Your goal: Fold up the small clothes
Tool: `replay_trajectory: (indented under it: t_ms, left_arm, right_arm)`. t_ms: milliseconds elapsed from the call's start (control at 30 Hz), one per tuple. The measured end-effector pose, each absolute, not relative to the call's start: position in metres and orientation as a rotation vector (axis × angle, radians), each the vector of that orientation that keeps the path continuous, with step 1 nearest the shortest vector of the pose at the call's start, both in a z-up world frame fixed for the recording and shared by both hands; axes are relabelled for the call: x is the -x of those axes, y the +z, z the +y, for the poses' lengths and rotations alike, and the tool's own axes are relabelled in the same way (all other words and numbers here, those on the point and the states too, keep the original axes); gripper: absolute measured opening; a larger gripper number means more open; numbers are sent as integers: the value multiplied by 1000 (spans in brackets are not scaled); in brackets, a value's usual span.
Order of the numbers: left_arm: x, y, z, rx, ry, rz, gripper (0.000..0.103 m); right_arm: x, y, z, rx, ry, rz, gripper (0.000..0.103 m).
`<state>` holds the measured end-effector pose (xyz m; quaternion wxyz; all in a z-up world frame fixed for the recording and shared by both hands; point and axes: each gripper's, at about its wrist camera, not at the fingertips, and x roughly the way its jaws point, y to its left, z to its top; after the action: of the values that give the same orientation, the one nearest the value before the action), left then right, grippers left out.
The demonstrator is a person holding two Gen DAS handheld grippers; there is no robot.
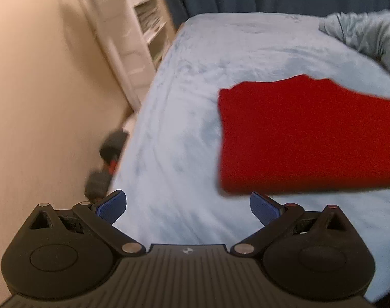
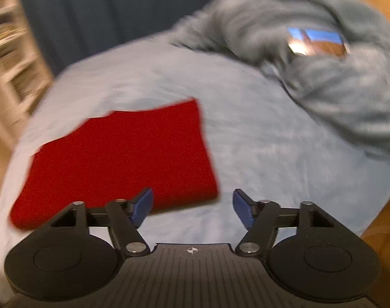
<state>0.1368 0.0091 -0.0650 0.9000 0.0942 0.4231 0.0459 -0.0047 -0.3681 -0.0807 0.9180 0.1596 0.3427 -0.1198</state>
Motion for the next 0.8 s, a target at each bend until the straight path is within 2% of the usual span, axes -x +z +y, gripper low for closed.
replay_trajectory:
  t_ms: [100, 333, 800]
  left_arm:
    - [-102, -47, -14, -112, 28, 866, 103]
    - [-32, -30, -60, -217, -63, 776, 103]
    - [19, -17, -36, -166, -11, 726, 103]
  right_arm:
    - [36, -68, -333, -268, -173, 706, 81]
    - [92, -47, -299, -226, -117, 617, 81]
    - [129, -31, -280, -209, -84, 553, 81]
